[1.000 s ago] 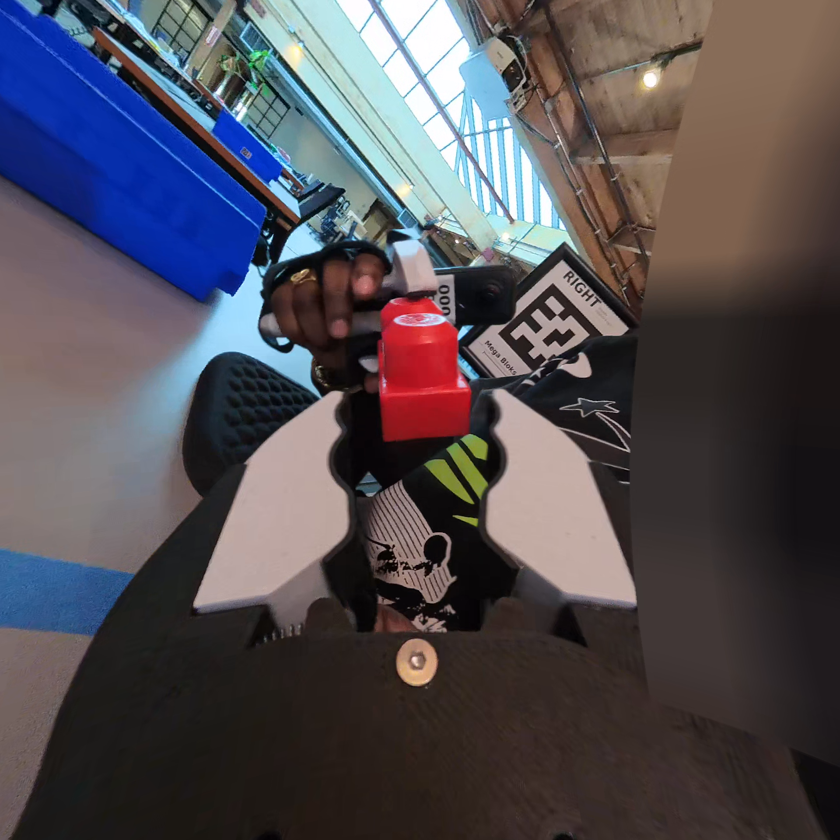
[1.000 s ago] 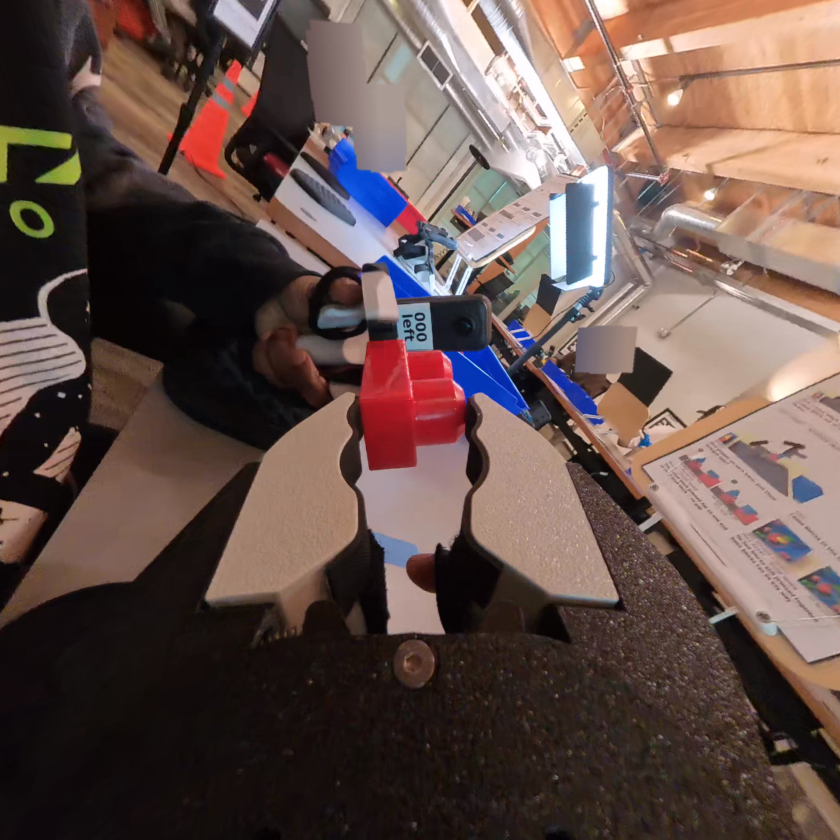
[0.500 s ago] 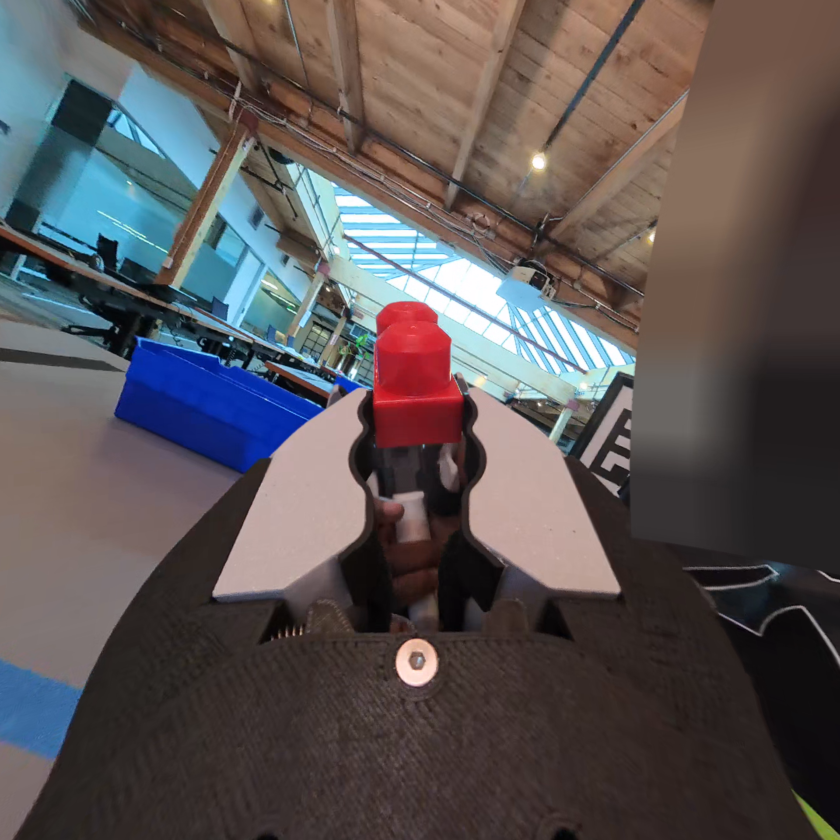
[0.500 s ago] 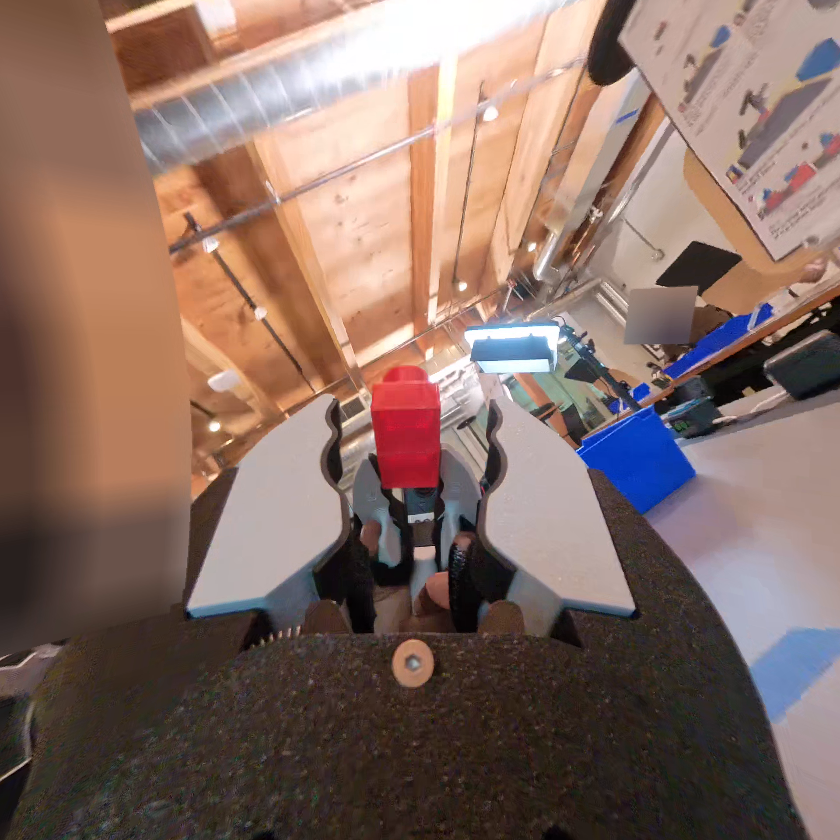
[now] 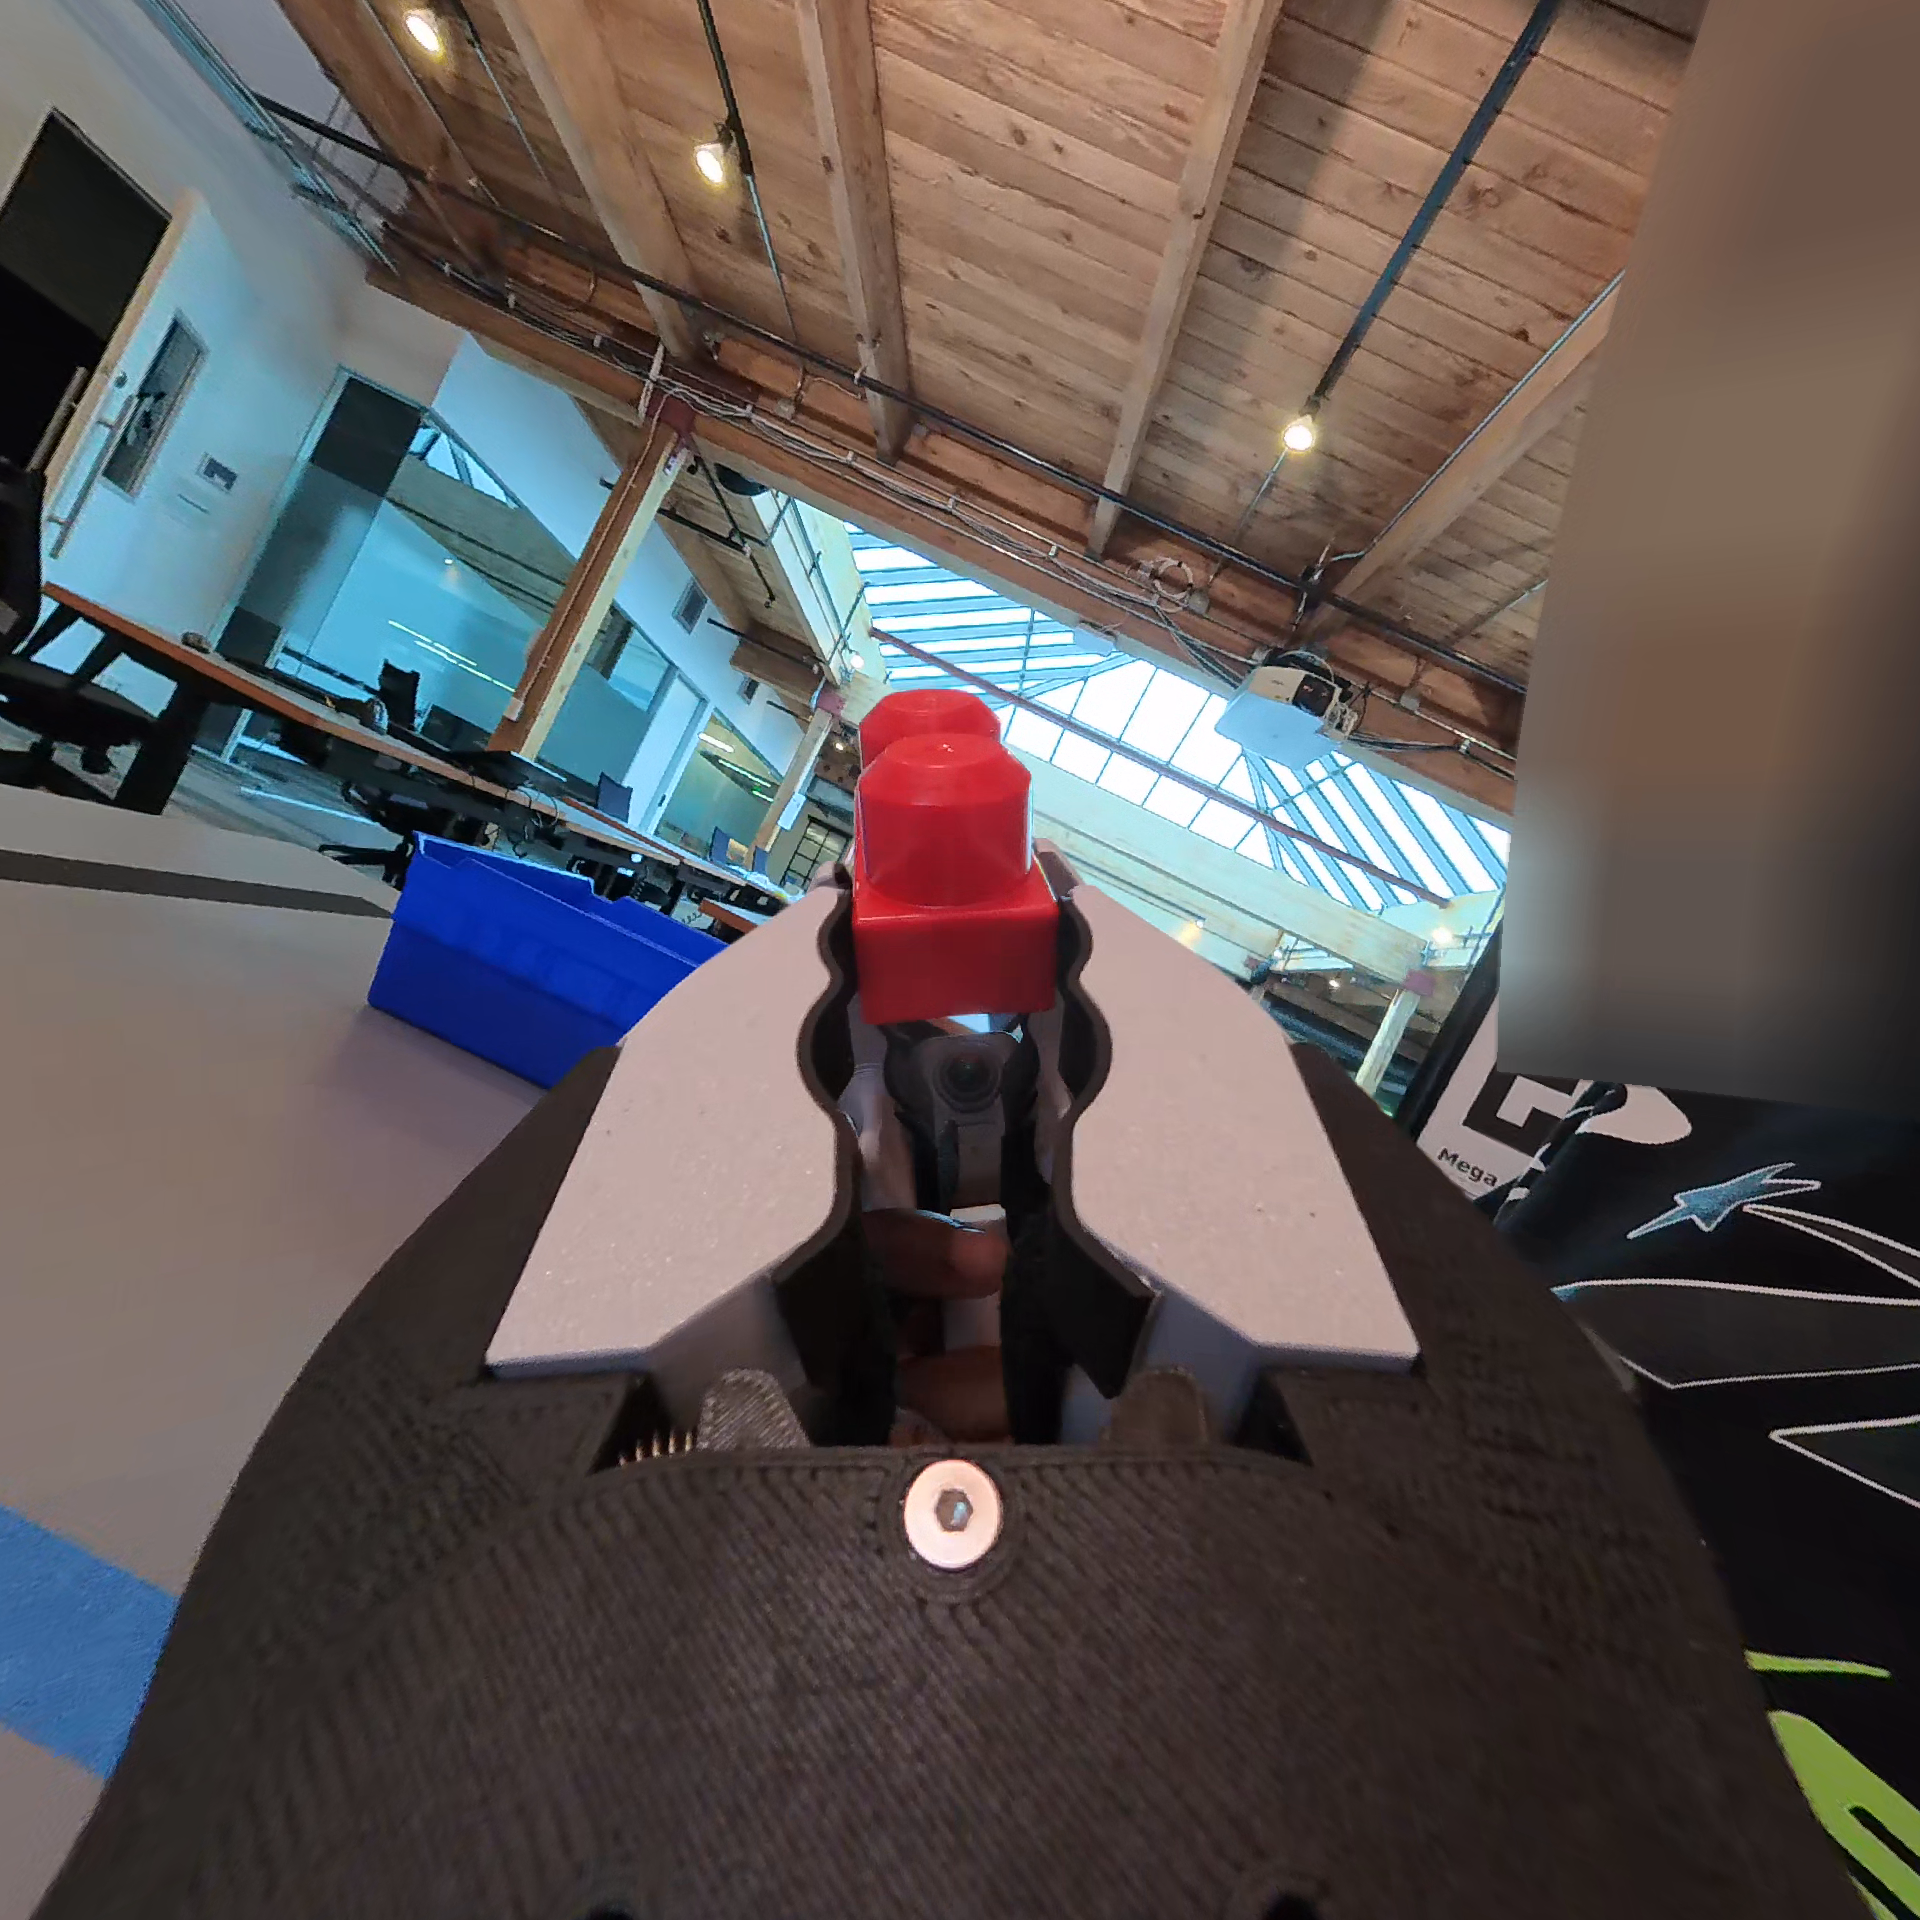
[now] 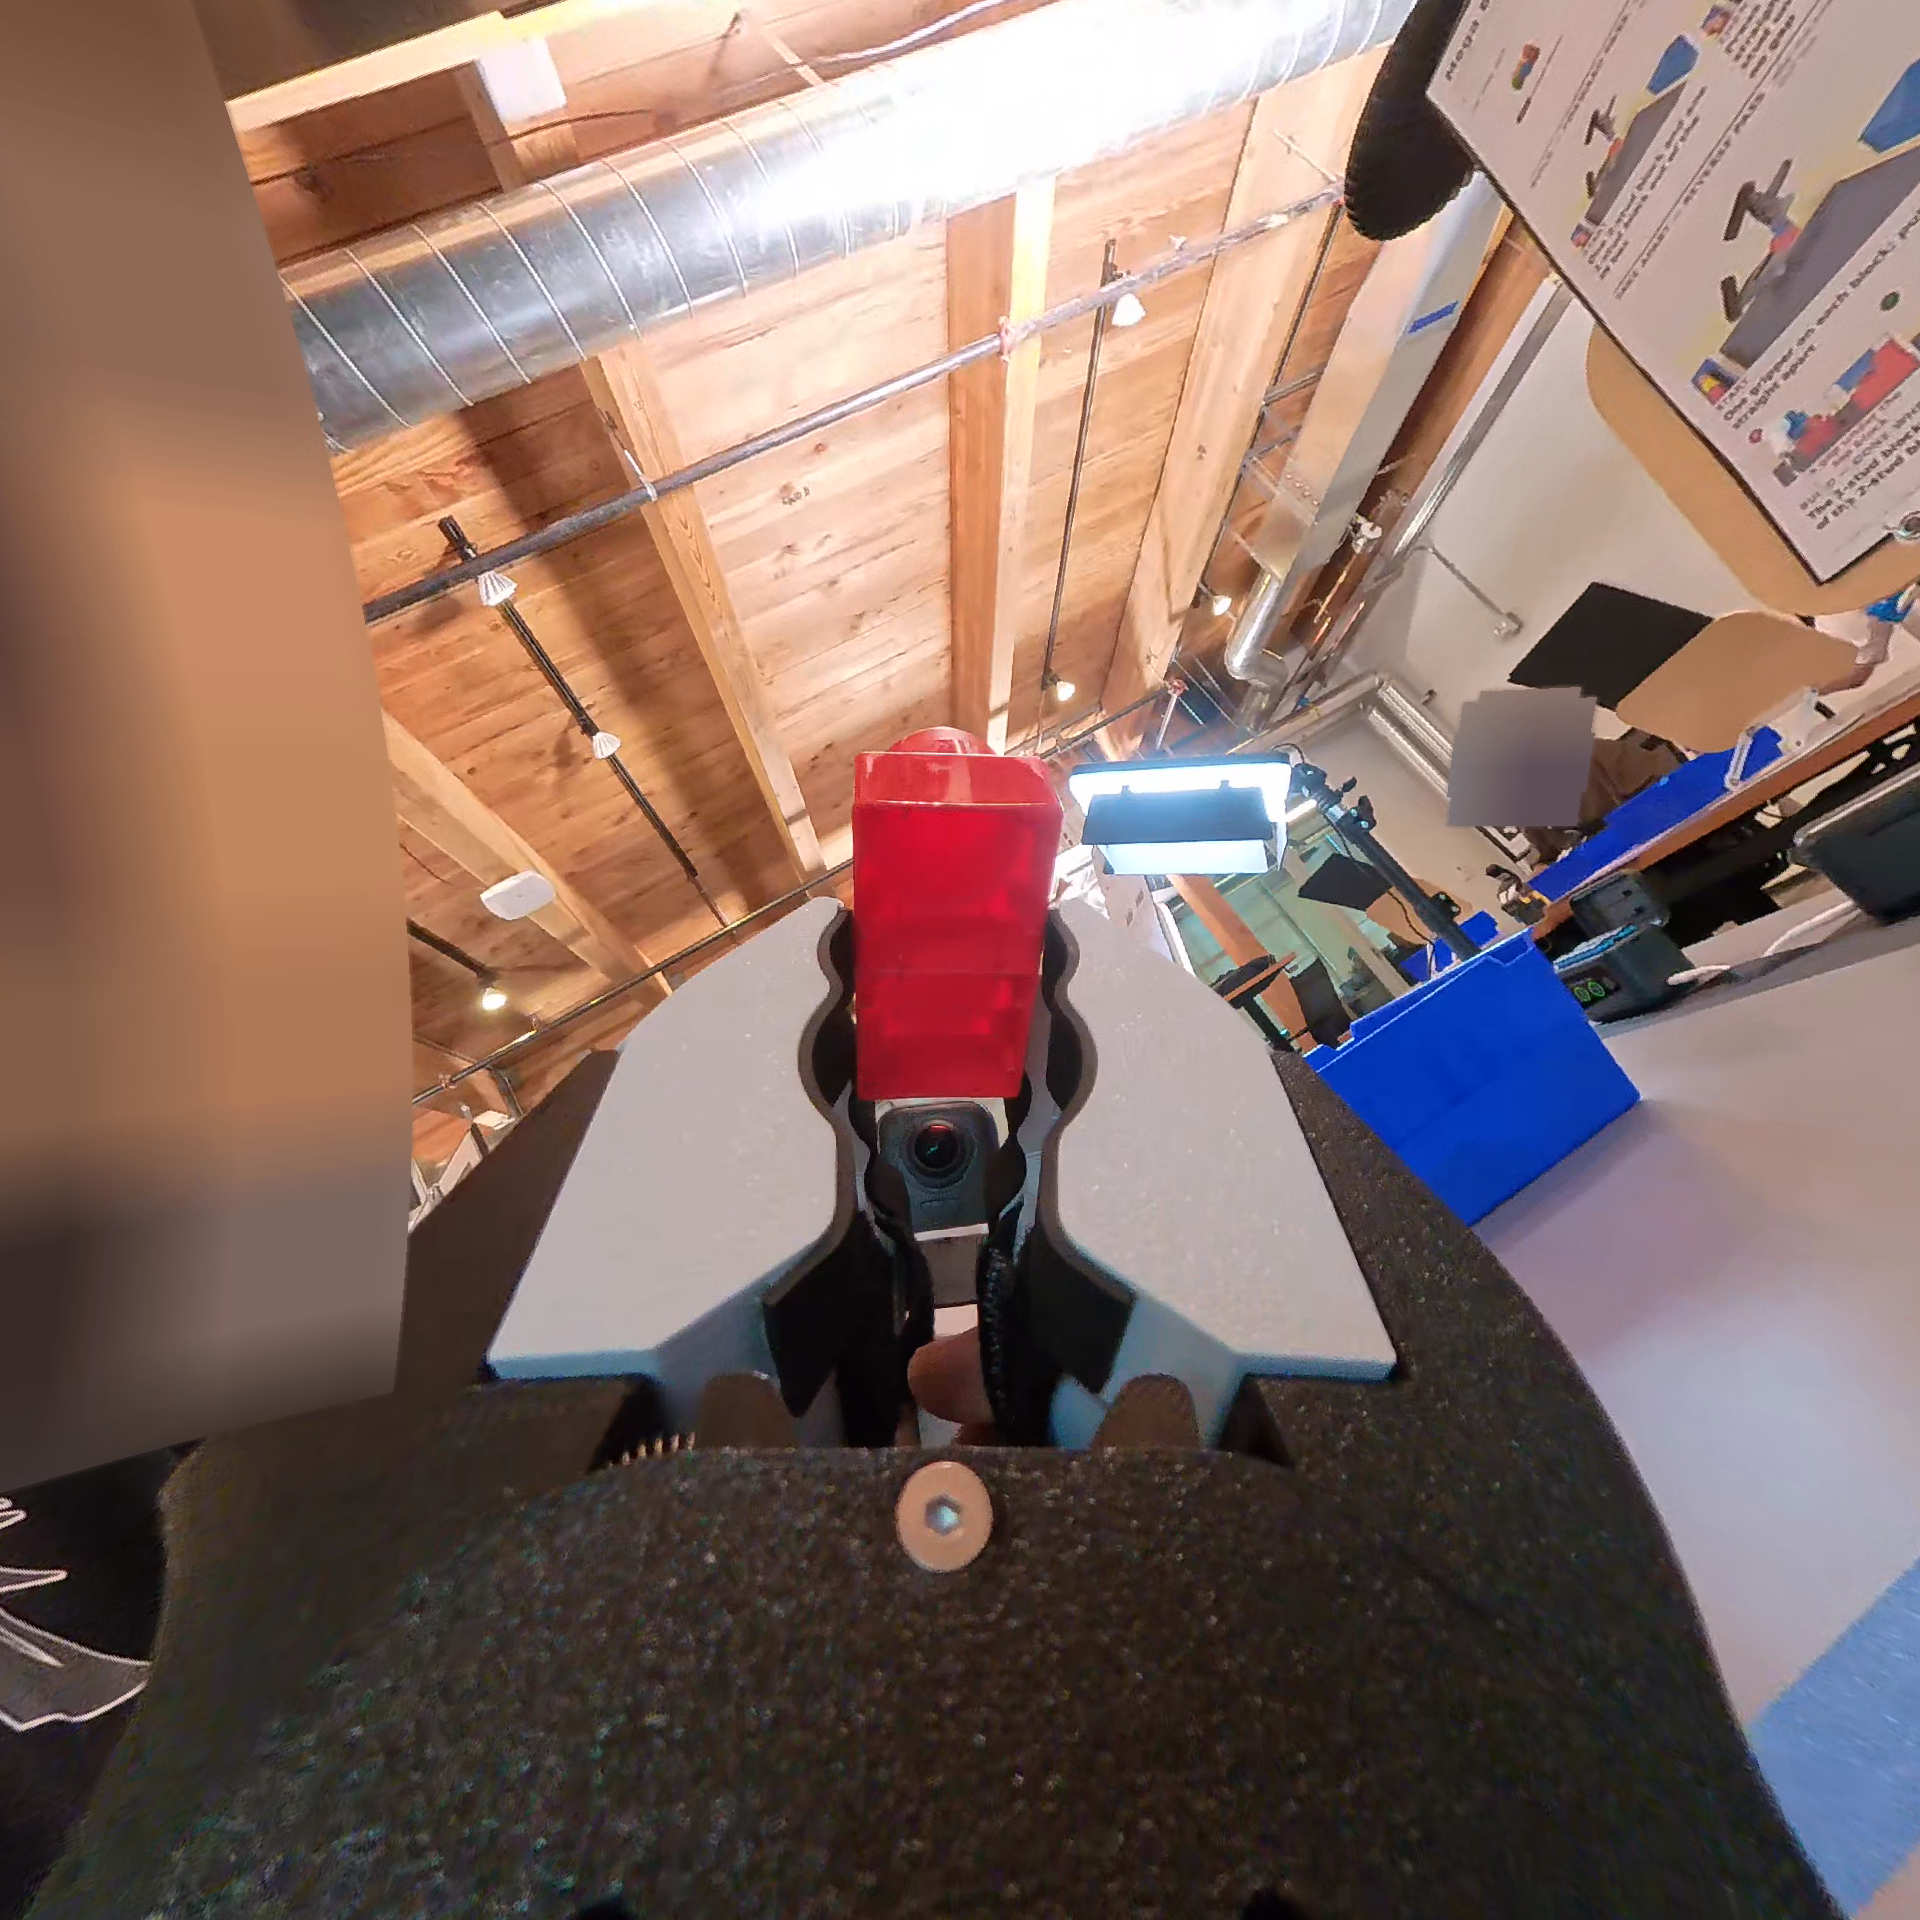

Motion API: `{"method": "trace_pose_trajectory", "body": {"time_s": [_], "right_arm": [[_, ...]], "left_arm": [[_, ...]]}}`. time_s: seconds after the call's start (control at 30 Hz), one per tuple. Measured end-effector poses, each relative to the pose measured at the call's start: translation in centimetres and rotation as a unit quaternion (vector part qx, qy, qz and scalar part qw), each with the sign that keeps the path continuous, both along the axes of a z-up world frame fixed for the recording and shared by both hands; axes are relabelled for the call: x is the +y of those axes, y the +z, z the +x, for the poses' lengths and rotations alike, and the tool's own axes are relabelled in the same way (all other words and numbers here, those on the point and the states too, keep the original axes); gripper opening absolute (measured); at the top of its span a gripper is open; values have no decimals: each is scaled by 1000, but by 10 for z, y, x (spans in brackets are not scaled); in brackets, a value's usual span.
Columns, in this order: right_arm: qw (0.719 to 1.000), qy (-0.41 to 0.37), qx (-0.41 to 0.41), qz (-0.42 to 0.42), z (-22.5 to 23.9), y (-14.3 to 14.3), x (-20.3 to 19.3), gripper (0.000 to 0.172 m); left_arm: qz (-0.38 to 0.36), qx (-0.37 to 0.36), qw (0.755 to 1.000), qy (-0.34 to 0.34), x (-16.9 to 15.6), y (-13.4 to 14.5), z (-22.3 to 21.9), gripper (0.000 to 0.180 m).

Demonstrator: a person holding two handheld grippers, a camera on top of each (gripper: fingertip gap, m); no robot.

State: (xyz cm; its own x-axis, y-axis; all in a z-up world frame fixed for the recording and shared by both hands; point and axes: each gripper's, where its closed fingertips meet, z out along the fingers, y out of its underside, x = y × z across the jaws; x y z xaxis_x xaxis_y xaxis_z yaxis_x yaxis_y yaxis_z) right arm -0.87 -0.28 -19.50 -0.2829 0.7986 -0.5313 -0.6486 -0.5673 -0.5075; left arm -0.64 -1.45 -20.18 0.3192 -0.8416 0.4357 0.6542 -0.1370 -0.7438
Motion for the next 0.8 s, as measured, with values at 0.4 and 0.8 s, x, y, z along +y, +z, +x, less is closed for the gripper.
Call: {"method": "trace_pose_trajectory", "body": {"time_s": [0.4,0.8], "right_arm": [[1000,12,9,9,3,0,-3,34],[986,-73,-81,126,53,17,21,34]], "left_arm": [[-5,9,1000,-15,-3,-4,10,37],[14,274,956,100,-7,15,-82,54]]}}
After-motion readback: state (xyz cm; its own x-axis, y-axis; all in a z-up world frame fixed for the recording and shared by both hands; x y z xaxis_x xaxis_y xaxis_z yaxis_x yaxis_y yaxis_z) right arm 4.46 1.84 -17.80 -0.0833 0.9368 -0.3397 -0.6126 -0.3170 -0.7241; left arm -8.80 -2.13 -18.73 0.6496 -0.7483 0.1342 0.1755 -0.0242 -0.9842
